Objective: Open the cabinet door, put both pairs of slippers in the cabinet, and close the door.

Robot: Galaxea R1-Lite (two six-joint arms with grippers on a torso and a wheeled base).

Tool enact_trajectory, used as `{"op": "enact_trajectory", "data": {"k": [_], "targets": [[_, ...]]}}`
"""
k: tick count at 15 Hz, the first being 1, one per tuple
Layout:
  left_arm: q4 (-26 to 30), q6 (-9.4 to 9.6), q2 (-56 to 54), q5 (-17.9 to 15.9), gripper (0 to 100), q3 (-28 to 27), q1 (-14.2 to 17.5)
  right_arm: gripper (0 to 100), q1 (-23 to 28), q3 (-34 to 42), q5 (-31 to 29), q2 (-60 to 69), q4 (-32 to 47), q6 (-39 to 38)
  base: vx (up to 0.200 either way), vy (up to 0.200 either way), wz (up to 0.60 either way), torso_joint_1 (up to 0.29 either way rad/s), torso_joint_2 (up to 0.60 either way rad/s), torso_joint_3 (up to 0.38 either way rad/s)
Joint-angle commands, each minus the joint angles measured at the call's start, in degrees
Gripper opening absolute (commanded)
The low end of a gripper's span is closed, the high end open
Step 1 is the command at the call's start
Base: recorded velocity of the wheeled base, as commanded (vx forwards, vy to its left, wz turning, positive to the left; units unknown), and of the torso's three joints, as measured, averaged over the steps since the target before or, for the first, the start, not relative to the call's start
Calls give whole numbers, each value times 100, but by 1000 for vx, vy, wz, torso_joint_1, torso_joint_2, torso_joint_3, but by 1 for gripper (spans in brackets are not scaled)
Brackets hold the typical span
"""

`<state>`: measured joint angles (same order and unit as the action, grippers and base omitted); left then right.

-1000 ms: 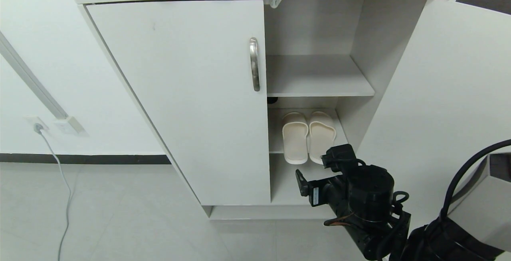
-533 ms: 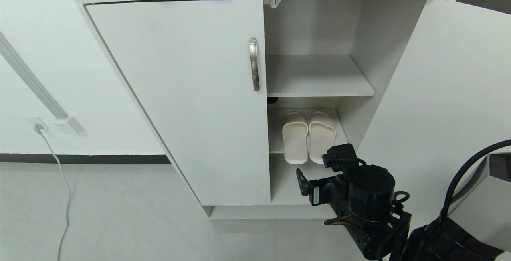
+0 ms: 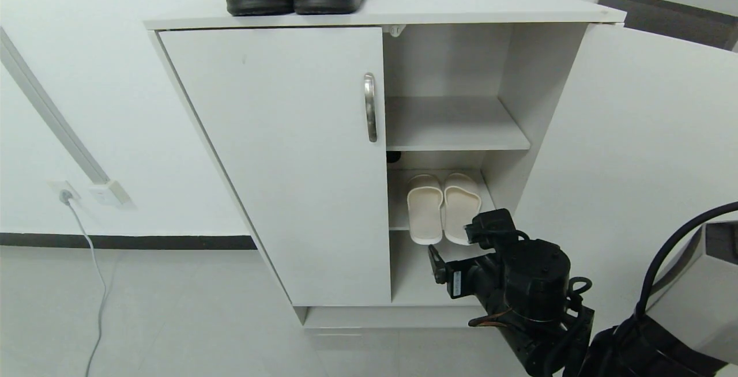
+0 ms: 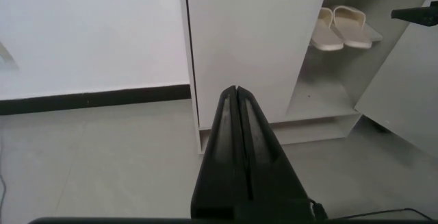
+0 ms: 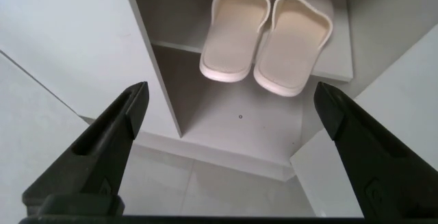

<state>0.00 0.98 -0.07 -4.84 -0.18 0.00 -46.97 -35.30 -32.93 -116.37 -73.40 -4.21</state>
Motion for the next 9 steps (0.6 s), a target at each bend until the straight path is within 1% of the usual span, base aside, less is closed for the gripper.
{"op": "enact_trajectory", "data": {"k": [1, 5, 7, 9], "targets": [[0, -1, 7, 1, 0, 1, 0, 100, 4, 41, -3, -17, -34, -1, 0, 0, 0, 7, -2, 188], [0, -1, 7, 1, 0, 1, 0, 100, 4, 68, -3, -17, -140, 7, 0, 0, 0, -1, 4, 190], [0, -1, 7, 1, 0, 1, 0, 100, 12, 76, -3, -17, -140, 7, 0, 0, 0, 5, 0, 75], [0, -1, 7, 1, 0, 1, 0, 100, 12, 76, -3, -17, -140, 7, 0, 0, 0, 0, 0, 0]]}}
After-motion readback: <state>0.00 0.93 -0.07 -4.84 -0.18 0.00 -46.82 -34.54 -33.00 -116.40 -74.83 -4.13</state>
